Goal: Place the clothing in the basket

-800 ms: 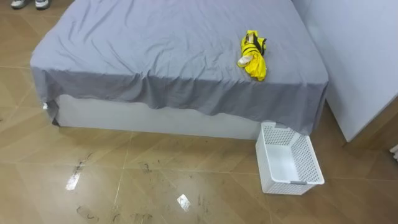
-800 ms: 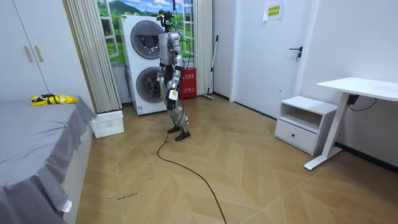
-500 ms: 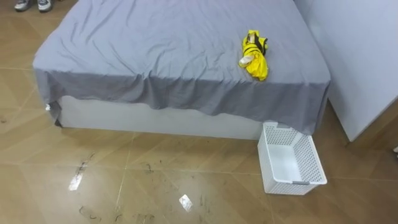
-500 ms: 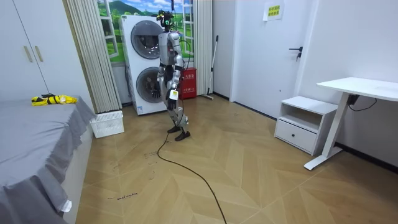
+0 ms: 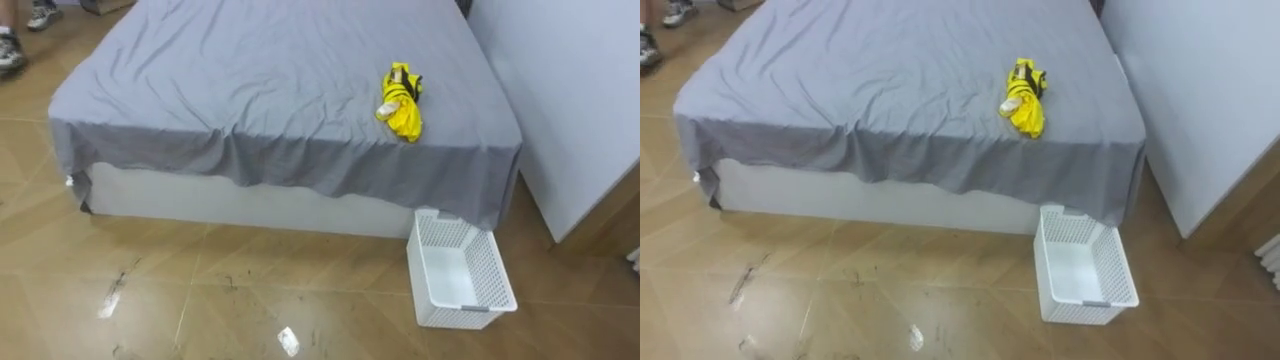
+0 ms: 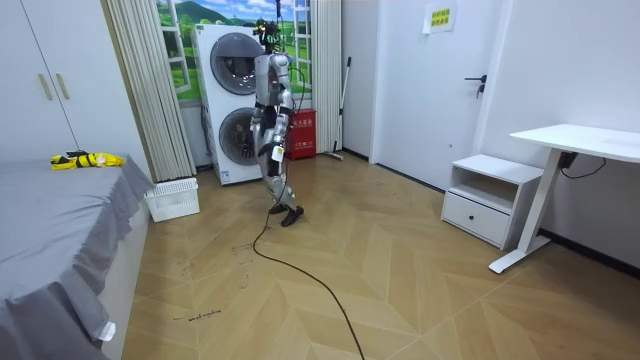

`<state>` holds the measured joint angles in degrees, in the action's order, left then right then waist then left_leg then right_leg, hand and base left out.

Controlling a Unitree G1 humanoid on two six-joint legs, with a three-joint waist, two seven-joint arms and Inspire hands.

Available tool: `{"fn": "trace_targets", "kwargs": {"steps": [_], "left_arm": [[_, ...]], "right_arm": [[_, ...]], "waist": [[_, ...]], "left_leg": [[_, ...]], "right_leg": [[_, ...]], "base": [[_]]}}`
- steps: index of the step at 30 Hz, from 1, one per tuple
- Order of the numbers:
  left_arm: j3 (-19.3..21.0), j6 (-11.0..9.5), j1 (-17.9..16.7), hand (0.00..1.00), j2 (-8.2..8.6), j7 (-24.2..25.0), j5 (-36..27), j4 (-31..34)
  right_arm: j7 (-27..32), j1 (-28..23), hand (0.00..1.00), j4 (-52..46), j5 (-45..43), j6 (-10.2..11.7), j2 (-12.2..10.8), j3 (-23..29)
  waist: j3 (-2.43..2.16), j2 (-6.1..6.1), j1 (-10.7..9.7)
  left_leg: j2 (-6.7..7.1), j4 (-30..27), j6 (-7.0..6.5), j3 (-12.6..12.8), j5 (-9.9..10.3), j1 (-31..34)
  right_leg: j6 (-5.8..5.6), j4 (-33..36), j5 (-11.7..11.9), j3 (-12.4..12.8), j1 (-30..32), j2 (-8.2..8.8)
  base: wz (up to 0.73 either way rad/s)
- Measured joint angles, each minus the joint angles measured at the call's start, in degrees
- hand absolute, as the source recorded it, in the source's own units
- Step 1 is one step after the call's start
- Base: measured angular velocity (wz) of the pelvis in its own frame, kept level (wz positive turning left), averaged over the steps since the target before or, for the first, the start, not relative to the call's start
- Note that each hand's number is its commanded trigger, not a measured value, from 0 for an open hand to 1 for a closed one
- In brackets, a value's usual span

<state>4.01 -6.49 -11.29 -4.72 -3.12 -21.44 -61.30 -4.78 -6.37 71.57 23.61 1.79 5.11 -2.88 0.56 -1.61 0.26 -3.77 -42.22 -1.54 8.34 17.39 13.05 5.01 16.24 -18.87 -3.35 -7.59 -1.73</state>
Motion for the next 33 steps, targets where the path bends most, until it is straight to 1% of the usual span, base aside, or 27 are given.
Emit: {"fn": "trace_targets", "kwargs": {"steps": [1,2,4,5,6,7,8,9,10,11,12,13,14,15,16,17,18,20,22,24,26,27,29,30,31,32,33], "left_arm": [[-0.44,-0.53,0.02,0.0,0.17,0.2,-1.17,0.76],[-0.44,-0.9,0.05,0.0,0.2,0.27,-1.58,0.91],[0.23,-2.23,-0.66,0.0,-0.04,0.17,-3.41,0.93],[0.52,-2.38,-1.78,0.0,-0.38,-0.06,-4.08,0.92],[0.75,-2.41,-2.08,0.0,-0.4,-0.06,-4.41,0.93],[0.94,-2.53,-2.51,0.0,-0.37,0.02,-5.05,0.98],[1.17,-2.8,-2.28,0.0,-0.37,0.28,-5.1,1.17],[1.37,-2.84,-2.03,0.0,-0.33,0.44,-5.08,1.28],[1.38,-2.87,-1.95,0.0,-0.49,0.53,-5.02,1.48],[1.37,-2.86,-2.26,0.0,-0.68,0.55,-4.99,1.34],[1.32,-2.72,-2.73,0.0,-1.19,0.44,-4.97,0.41],[0.99,-2.68,-3.03,0.0,-1.1,0.28,-5.45,-0.53],[0.08,-2.64,-3.54,0.0,-0.82,0.06,-5.48,-0.97],[-1.41,-2.56,-4.03,0.0,-0.73,-0.28,-5.49,-1.35],[-2.63,-2.55,-3.37,0.0,-0.83,-1.36,-5.17,-1.44],[-3.26,-2.53,-2.91,0.0,-0.82,-1.76,-4.83,-1.35],[-3.68,-2.53,-1.73,0.0,-0.75,-1.96,-2.81,-1.26],[-3.24,-2.58,-0.15,0.0,-0.45,-2.74,1.77,-1.22],[-3.54,-2.72,2.0,0.0,-0.59,-2.77,3.67,-0.78],[-5.46,-2.7,2.97,0.0,-0.74,-2.43,3.65,-0.53],[-7.92,-2.56,2.99,0.0,-0.69,-1.74,3.64,0.38],[-9.03,-2.18,2.71,0.0,-0.64,-1.21,3.6,0.55],[-9.94,-1.66,2.66,0.0,-0.62,-0.88,4.26,0.69],[-9.76,-1.46,2.63,0.0,-0.61,-0.6,4.35,0.89],[-9.66,-1.29,2.64,0.0,-0.61,-0.39,5.02,0.97],[-9.67,-1.16,2.53,0.0,-0.6,-0.38,5.47,0.95],[-9.65,-0.9,1.75,0.0,-0.55,-0.41,5.92,0.98]], "right_arm": [[0.21,-0.01,0.0,0.0,0.5,-0.09,0.23,0.11],[0.31,-0.08,0.0,0.02,0.69,-0.1,0.29,0.15],[0.37,-0.86,0.0,0.0,0.57,-0.24,0.67,0.02],[0.4,-1.33,0.0,-0.25,0.59,-0.27,0.81,-0.23],[0.44,-1.63,0.0,-0.49,0.61,-0.18,0.88,-0.2],[0.7,-1.9,0.0,-0.52,0.63,-0.08,1.03,-0.17],[1.14,-1.76,0.0,-0.49,0.38,-0.09,1.23,0.37],[1.23,-1.45,0.0,-0.5,0.1,-0.07,1.39,0.8],[1.5,-0.95,0.0,-0.47,-0.42,0.07,1.3,2.08],[1.6,-0.75,0.0,-0.72,-0.59,0.29,1.11,2.21],[1.63,-0.43,0.0,-1.44,-1.25,1.28,0.7,2.11],[1.98,-0.2,0.0,-2.94,-1.1,1.88,0.78,1.59],[2.2,-0.39,0.0,-3.31,-0.78,2.03,1.17,1.48],[2.94,-0.54,0.0,-4.07,0.05,1.99,1.35,1.46],[3.49,-0.64,0.0,-4.67,0.69,2.01,1.26,1.4],[3.6,-0.66,0.0,-5.08,0.75,2.01,1.37,1.55],[3.57,-0.32,0.0,-5.67,0.73,2.17,1.37,2.01],[3.03,1.31,0.0,-8.03,0.81,2.3,1.33,1.88],[2.35,1.31,0.0,-13.91,1.02,2.37,0.94,1.77],[2.2,1.46,0.0,-17.12,1.05,2.69,0.89,1.8],[2.24,2.58,0.0,-18.35,1.53,3.3,0.9,1.81],[2.28,3.12,0.0,-18.52,2.16,4.29,0.85,1.8],[3.04,3.09,0.0,-19.64,1.96,4.78,0.9,1.95],[3.39,2.87,0.0,-22.63,1.84,4.78,0.83,2.11],[3.53,2.88,0.0,-26.56,1.86,4.96,0.79,2.16],[3.54,2.84,0.0,-28.13,2.06,5.45,0.86,2.03],[3.69,2.64,0.0,-30.44,2.67,6.21,0.85,1.83]], "waist": [[-0.14,-0.56,0.16],[-0.16,-0.58,0.37],[-0.12,-0.45,1.91],[-0.33,-0.67,1.73],[-0.41,-0.86,1.56],[-0.46,-1.47,1.39],[-0.92,-1.88,1.37],[-1.06,-2.26,1.09],[-0.44,-1.76,0.76],[-0.36,-1.67,0.91],[0.4,-1.91,1.55],[1.27,-2.3,1.93],[0.47,-1.52,1.49],[-0.13,-0.99,1.17],[-0.22,-1.67,0.94],[-0.26,-1.7,1.05],[-0.4,-1.05,1.62],[-0.12,0.8,2.06],[0.35,2.06,1.43],[0.65,2.21,0.48],[0.63,2.51,0.08],[0.52,2.74,-0.27],[0.11,3.08,-0.4],[-0.64,3.17,-0.32],[-0.84,3.78,0.17],[-0.58,4.24,0.12],[-0.53,5.16,0.08]], "left_leg": [[2.38,7.13,0.57,0.23,-1.03,2.89],[3.05,11.28,1.22,0.65,-2.25,4.21],[3.6,24.45,2.26,0.96,-11.22,6.69],[3.73,27.43,2.05,1.2,-15.72,6.66],[4.0,27.6,1.43,1.76,-17.75,6.68],[5.26,27.29,-0.53,2.6,-19.61,7.56],[7.2,25.92,-2.48,3.46,-17.8,8.85],[7.69,24.68,-3.36,3.98,-16.91,9.47],[7.73,20.63,-4.76,4.37,-14.5,10.16],[7.44,18.54,-5.71,4.82,-12.8,10.21],[6.46,10.77,-6.55,5.83,-9.45,11.02],[6.17,5.57,-4.83,6.92,-7.58,12.64],[5.97,8.27,-4.16,6.73,-7.2,11.87],[6.29,9.83,-4.65,6.24,-4.39,9.56],[8.46,10.39,-5.94,6.27,-2.65,6.88],[9.07,11.02,-6.5,6.21,-2.08,5.49],[9.76,13.34,-7.25,5.39,-1.41,2.43],[9.29,17.33,-7.11,3.79,-1.24,-1.89],[8.07,21.63,-7.19,1.35,-0.91,-7.77],[7.88,23.99,-6.91,-0.98,-0.05,-11.58],[7.31,26.08,-6.4,-1.82,1.57,-15.66],[6.98,27.03,-5.97,-2.95,2.82,-18.29],[6.06,28.44,-5.2,-4.58,4.55,-21.88],[5.19,28.52,-3.99,-4.99,5.86,-22.84],[4.08,26.46,-2.69,-4.88,6.57,-22.68],[3.29,24.16,-1.71,-4.52,6.54,-22.43],[1.44,16.23,1.22,-3.53,4.79,-20.5]], "right_leg": [[-0.23,0.57,-0.79,0.14,0.51,1.12],[-0.26,0.66,-1.14,0.17,0.58,1.56],[-0.66,0.33,-2.75,2.22,-0.75,2.65],[-1.23,-0.39,-3.68,3.26,-2.21,3.3],[-1.68,-0.72,-4.04,3.49,-2.73,3.87],[-2.74,-0.94,-4.73,3.87,-2.95,5.24],[-3.45,-1.74,-5.22,5.07,-2.91,7.03],[-3.62,-2.0,-5.28,5.67,-2.81,7.64],[-5.57,-3.0,-4.11,6.05,-3.02,8.13],[-6.72,-3.83,-3.31,5.99,-3.89,8.38],[-7.48,-3.99,-2.32,6.67,-6.31,9.11],[-7.75,-0.45,-2.27,8.01,-7.8,9.71],[-7.77,3.33,-2.26,7.51,-6.84,9.53],[-8.07,14.36,-2.12,4.94,-3.44,10.17],[-9.88,25.78,2.16,2.82,0.35,12.18],[-9.68,30.16,6.3,2.3,2.03,12.8],[-8.88,37.06,13.98,1.47,5.89,13.31],[-6.82,43.05,8.1,-0.76,13.11,11.35],[-4.74,38.61,1.31,-4.12,21.53,6.87],[-4.07,26.45,1.05,-6.42,25.7,4.65],[-4.04,11.36,4.53,-7.43,27.27,2.59],[-3.53,3.53,8.87,-8.87,27.69,2.12],[-1.64,-1.97,15.69,-11.04,27.47,1.59],[1.31,-2.12,19.85,-11.5,27.47,0.72],[1.94,-0.81,20.48,-11.47,27.04,-0.3],[2.35,-0.07,19.91,-11.97,26.45,-0.7],[3.17,0.84,17.7,-12.9,24.14,-1.56]], "base": [[-0.12],[-0.27],[-0.62],[-0.56],[-0.19],[0.07],[0.18],[0.16],[0.0],[-0.36],[-0.6],[-0.55],[-0.26],[0.14],[0.28],[0.32],[0.09],[0.05],[0.42],[0.52],[0.28],[0.37],[0.37],[0.05],[-0.03],[-0.13],[0.0]]}}
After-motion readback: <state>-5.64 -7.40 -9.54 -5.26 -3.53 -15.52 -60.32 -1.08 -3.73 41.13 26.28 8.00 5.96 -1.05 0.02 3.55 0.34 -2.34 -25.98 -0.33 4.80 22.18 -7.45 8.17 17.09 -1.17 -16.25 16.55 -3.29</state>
